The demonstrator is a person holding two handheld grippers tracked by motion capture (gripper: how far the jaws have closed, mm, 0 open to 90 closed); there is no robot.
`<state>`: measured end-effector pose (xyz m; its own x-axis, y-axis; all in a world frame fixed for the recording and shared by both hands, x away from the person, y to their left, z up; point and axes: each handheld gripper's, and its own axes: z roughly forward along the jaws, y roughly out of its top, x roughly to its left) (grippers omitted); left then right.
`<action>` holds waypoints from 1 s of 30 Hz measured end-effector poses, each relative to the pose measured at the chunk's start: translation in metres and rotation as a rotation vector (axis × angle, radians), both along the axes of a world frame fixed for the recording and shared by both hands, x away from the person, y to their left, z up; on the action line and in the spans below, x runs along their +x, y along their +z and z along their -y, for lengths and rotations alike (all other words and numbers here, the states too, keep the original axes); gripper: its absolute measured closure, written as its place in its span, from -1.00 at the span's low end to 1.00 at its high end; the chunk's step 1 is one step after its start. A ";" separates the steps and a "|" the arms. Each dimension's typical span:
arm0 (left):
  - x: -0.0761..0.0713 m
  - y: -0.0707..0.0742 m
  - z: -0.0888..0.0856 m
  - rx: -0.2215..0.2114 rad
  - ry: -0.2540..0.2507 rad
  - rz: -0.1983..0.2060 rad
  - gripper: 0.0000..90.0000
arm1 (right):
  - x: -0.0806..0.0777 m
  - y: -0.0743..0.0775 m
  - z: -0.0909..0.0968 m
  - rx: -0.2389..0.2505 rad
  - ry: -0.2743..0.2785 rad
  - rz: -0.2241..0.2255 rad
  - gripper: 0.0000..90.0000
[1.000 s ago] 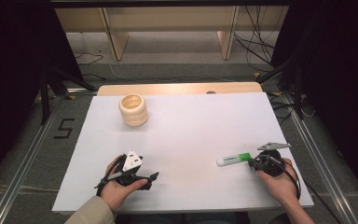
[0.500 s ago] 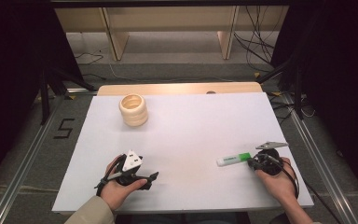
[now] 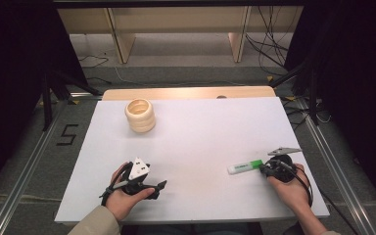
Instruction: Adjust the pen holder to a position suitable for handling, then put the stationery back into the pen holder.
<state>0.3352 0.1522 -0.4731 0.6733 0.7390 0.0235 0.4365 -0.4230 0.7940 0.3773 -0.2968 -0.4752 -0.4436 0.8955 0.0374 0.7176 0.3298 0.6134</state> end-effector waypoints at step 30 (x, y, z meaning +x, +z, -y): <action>0.000 -0.001 -0.001 -0.011 0.002 0.001 -0.63 | -0.001 0.003 0.002 0.016 -0.014 0.000 1.00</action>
<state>0.3347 0.1528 -0.4737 0.6721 0.7403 0.0162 0.4367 -0.4139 0.7987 0.3766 -0.2991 -0.4727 -0.4311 0.9008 0.0523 0.7223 0.3098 0.6183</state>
